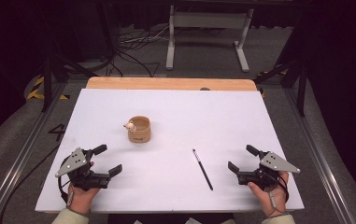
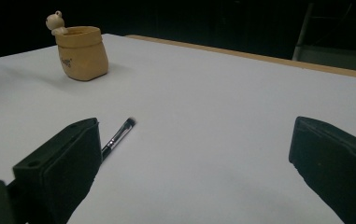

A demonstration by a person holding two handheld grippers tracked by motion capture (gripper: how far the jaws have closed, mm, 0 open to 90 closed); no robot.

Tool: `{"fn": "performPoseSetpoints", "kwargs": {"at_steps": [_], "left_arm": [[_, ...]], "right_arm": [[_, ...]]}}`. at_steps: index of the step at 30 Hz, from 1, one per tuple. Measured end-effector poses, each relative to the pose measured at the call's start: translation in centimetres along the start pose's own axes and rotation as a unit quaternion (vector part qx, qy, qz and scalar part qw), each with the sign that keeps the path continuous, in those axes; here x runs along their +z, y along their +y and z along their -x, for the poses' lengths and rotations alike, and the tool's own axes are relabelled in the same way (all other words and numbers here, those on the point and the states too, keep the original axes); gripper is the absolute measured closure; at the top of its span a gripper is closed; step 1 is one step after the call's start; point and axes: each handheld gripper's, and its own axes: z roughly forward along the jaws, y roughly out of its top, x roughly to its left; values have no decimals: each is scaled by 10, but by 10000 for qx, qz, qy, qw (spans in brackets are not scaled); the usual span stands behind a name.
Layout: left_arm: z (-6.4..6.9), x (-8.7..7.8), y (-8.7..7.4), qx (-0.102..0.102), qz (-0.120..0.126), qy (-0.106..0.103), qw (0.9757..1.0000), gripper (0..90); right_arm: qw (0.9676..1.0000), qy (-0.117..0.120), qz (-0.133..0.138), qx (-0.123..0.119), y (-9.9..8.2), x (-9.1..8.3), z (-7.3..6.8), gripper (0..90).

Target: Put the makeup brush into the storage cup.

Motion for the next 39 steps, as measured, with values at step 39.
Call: {"fn": "performPoseSetpoints", "kwargs": {"at_steps": [39], "left_arm": [[1, 1, 3, 27, 15, -26, 10000, 26]], "right_arm": [[9991, 392, -114, -127, 30, 31, -17, 29]]}}
